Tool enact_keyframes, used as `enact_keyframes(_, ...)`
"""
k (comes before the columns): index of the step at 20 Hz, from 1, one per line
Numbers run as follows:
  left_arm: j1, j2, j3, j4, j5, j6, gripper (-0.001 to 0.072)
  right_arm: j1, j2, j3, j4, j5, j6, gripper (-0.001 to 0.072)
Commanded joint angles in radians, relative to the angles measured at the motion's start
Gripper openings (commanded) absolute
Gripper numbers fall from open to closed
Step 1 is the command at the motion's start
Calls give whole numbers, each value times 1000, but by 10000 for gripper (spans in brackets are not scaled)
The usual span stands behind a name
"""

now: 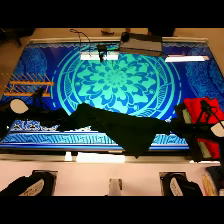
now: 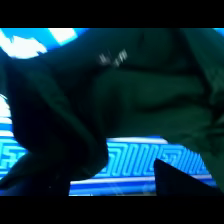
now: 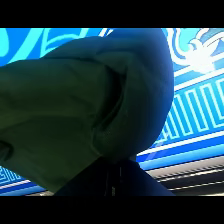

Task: Fold the shirts.

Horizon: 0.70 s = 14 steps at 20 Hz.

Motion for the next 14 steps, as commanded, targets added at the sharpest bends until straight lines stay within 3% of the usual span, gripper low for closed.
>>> enact_keyframes(1,-76,-16,-23,-7,-19,23,574,1,-1,-9,7,-11,-4,23)
enact_keyframes(3,-66,-16,-13,73,33,-16,575,1,-1,-9,6,15,-7,23)
enact_keyframes(7,-45,-15,80,19,17,-21,575,1,-1,-9,6,8,-39,23)
enact_keyframes(11,-111,-45,76,26,25,-30,575,1,-1,-9,7,8,-41,23)
enact_keyframes(14,-224,-69,54,15,103,-90,575,1,-1,-9,6,7,-53,23)
